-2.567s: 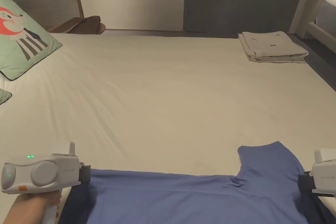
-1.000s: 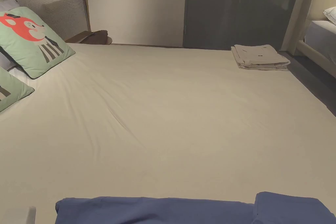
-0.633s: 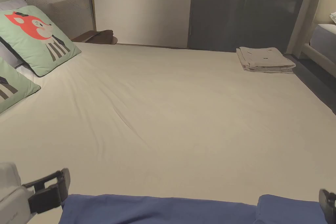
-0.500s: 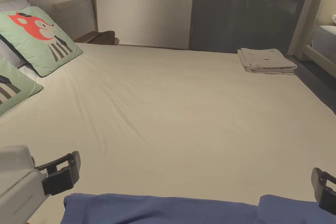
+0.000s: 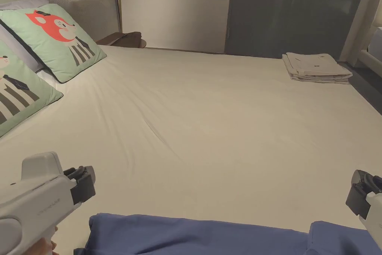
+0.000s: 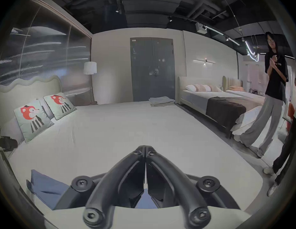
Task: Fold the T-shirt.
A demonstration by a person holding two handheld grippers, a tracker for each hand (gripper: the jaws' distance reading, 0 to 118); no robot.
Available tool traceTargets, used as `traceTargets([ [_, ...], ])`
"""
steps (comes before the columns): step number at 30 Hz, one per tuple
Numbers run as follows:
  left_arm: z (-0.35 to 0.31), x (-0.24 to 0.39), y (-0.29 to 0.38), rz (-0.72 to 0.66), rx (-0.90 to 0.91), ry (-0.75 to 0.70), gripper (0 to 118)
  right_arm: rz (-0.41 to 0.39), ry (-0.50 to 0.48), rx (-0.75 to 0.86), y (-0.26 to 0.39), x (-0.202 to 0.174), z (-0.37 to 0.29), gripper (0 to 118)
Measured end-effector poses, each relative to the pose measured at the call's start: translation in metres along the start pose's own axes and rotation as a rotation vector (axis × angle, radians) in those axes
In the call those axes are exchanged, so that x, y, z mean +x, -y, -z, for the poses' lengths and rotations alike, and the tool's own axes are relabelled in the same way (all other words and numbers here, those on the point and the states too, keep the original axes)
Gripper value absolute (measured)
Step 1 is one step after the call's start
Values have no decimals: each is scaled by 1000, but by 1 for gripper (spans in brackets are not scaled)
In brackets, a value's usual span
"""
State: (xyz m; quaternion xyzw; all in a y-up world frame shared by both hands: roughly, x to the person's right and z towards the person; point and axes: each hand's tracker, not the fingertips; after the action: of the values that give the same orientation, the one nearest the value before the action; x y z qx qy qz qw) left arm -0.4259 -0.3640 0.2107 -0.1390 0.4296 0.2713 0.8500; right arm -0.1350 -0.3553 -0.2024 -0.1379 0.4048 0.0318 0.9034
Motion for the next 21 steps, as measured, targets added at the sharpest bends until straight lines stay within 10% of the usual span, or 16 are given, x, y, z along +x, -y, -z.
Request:
traceTargets([
  [5, 24, -69, 15, -203, -276, 200, 5, -18, -22, -35, 5, -13, -1, 0],
  [10, 49, -118, 38, -315, -414, 294, 111, -36, -30, -58, 8, -23, -3, 0],
  [21, 74, -116, 67, -619, -522, 501, 105, -53, -27, -90, 8, -33, -1, 0],
])
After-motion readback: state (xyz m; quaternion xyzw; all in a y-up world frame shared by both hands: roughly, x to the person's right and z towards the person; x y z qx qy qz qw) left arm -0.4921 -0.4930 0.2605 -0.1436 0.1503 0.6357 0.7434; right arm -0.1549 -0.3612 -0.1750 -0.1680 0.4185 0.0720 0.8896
